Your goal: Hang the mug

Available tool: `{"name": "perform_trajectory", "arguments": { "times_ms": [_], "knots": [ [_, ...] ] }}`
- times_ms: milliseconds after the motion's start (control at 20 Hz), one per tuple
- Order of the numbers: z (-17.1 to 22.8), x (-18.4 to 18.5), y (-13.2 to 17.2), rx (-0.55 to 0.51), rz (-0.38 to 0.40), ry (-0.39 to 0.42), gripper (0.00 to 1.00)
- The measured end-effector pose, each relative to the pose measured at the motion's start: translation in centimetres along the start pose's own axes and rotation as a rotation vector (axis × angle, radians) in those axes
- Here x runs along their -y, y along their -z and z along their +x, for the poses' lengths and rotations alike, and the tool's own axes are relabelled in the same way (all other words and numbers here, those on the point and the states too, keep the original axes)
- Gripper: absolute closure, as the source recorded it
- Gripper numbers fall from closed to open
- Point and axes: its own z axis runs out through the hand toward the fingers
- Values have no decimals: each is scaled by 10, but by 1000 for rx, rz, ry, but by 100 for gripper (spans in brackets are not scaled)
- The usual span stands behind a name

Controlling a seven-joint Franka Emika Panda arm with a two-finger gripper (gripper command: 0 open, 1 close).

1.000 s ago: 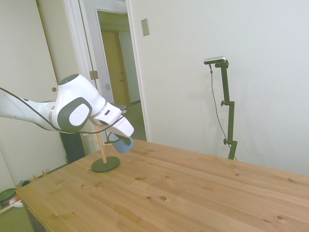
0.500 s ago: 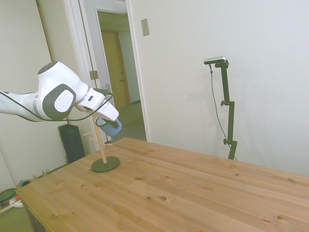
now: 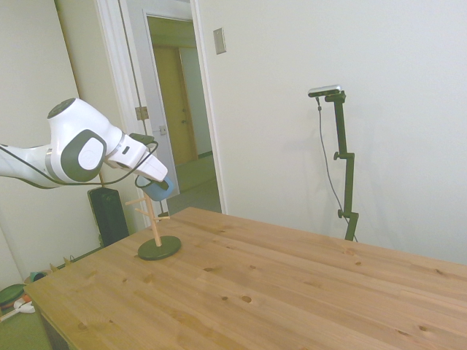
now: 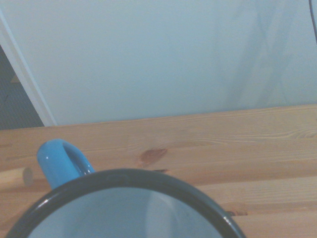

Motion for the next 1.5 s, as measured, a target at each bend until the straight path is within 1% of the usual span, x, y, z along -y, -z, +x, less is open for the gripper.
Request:
{"name": "perform_trajectory", "arguments": {
  "times_ms": [200,350,550,1000,1350,1400,1500],
  "knots": [
    [-1,7,-1,-13,0,1,100],
    [-5,14,-8,-17,-5,10,100],
    [-19,20,-18,-16,-19,24,100],
    [-40,34,-28,-27,-22,48,100],
    [-61,41,-43,-36,-39,73,100],
    [-61,42,-44,-37,-42,73,0],
    [-62,42,-46,-35,-49,74,0]
  ]
}}
